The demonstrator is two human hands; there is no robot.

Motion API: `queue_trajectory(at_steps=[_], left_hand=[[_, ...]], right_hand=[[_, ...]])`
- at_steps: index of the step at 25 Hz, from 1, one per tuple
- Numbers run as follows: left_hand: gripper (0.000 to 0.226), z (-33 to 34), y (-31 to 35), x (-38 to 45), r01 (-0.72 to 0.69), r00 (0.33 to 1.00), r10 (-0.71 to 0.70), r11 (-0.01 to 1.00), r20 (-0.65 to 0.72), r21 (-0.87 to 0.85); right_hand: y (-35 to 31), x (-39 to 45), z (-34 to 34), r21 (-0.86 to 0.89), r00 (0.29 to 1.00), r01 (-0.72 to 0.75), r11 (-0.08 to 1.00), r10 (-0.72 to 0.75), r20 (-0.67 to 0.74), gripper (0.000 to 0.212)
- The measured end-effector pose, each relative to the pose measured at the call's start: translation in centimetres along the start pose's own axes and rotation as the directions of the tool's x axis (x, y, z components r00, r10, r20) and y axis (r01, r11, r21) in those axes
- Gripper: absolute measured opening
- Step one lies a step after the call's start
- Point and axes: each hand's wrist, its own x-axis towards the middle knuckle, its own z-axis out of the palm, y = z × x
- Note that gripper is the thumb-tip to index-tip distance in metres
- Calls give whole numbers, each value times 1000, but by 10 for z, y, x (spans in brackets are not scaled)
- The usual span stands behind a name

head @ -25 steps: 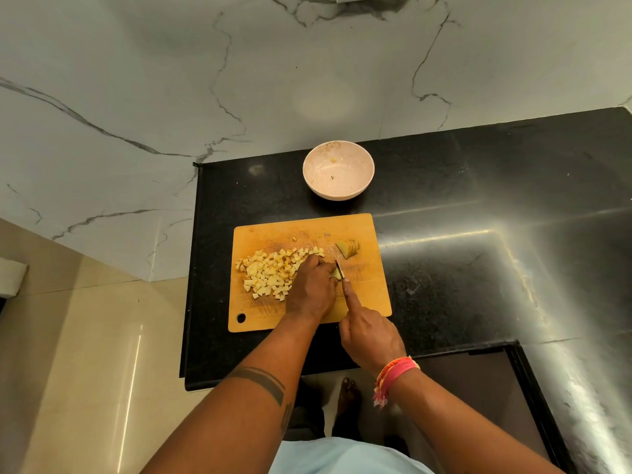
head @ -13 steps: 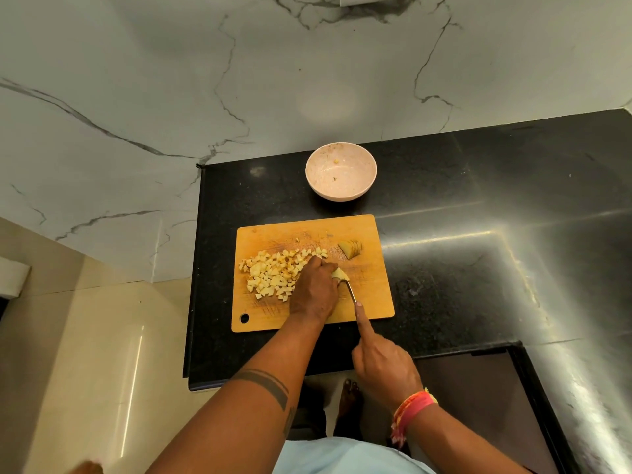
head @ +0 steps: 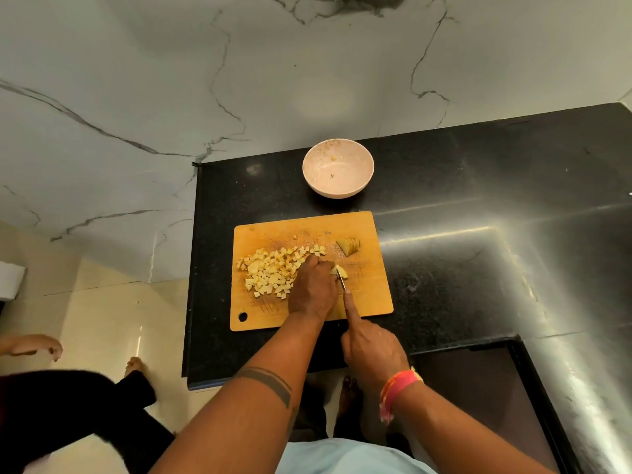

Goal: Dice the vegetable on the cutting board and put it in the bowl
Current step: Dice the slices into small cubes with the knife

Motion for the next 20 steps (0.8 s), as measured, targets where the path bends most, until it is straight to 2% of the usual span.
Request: queue_trajectory(at_steps=[3,9,13,20], left_hand=[[37,-4,-1,-1,-12,1000,12,1000,18,-15],[29,-5,-9,-4,3,1000,-3,999,-3,-54],[24,-4,-6,-1,34,999,-35,998,-12,-54],[28,-6,-6,1,33,999,-33,999,-4,-36]], right_hand=[[6,-20,2,32,1000,-9,999,8,17,81],[-13,20,-6,48,996,43,998,-39,-84,73],[-13,34,-6,-29,997,46,999,-48,-62,72],[-2,-2,1,-17,1000,6,1000,-6,-8,79]])
